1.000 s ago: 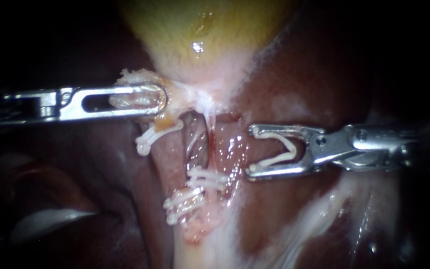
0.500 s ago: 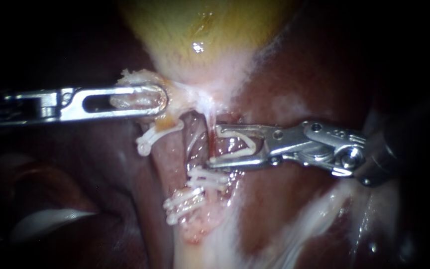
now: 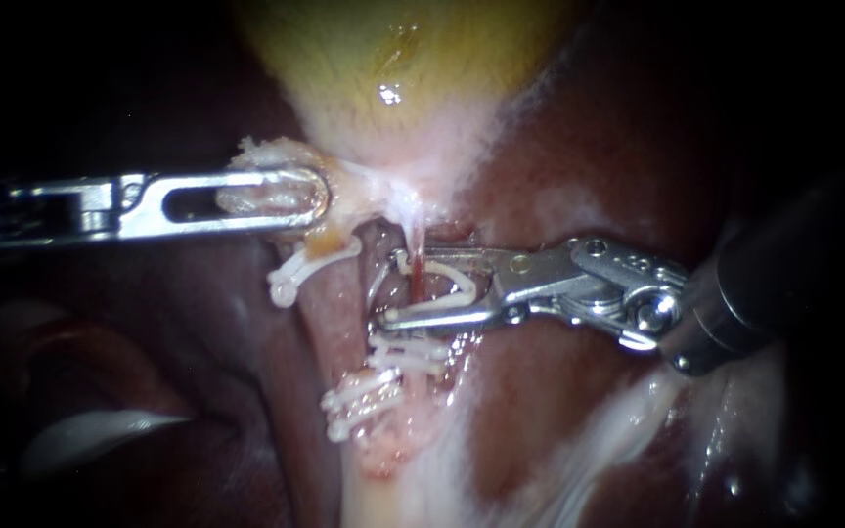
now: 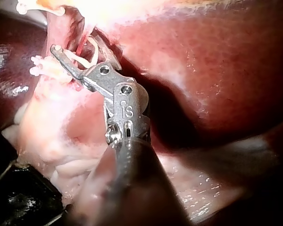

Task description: Clipping third clip right tube

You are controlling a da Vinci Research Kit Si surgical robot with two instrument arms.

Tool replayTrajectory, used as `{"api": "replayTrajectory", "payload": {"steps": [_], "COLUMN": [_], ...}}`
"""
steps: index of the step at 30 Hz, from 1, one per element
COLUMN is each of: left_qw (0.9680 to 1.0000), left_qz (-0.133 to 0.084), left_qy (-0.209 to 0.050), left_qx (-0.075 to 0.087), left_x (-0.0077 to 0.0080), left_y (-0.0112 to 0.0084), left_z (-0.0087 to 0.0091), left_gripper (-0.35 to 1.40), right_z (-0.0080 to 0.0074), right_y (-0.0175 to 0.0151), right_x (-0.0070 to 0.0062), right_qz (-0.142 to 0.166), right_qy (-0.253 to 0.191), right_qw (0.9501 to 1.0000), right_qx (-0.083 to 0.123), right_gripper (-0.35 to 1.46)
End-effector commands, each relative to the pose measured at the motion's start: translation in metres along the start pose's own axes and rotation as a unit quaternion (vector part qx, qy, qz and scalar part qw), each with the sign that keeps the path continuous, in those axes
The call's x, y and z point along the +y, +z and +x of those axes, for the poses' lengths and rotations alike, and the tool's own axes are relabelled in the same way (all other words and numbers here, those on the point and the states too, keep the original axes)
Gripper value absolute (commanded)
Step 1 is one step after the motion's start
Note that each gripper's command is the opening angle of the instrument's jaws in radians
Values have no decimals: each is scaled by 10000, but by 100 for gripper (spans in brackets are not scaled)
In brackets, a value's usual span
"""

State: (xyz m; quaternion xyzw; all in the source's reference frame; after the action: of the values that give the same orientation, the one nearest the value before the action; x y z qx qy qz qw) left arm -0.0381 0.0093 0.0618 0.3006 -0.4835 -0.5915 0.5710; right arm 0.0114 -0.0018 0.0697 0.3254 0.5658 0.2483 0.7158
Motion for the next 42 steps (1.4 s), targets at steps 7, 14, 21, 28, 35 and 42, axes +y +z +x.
{"api": "replayTrajectory", "payload": {"steps": [7, 14, 21, 28, 35, 42], "left_qw": [10000, 10000, 10000, 10000, 10000, 10000], "left_qz": [3, 5, 6, 6, 6, 6], "left_qy": [5, 9, 10, 10, 11, 11], "left_qx": [1, 2, 2, 2, 2, 2], "left_x": [2, 4, 4, 4, 4, 4], "left_y": [1, 1, 1, 1, 1, 1], "left_z": [1, 1, 1, 1, 1, 1], "left_gripper": [-35, -35, -35, -35, -35, -35], "right_z": [1, 6, 13, 24, 26, 26], "right_y": [2, 5, 7, 2, 2, 1], "right_x": [0, -3, -7, -7, -8, -8], "right_qz": [202, 538, 651, 685, 690, 693], "right_qy": [145, 290, 387, 421, 427, 427], "right_qw": [9994, 9966, 9940, 9926, 9923, 9923], "right_qx": [248, 553, 793, 916, 931, 930], "right_gripper": [48, 48, 47, 47, 46, 45]}}
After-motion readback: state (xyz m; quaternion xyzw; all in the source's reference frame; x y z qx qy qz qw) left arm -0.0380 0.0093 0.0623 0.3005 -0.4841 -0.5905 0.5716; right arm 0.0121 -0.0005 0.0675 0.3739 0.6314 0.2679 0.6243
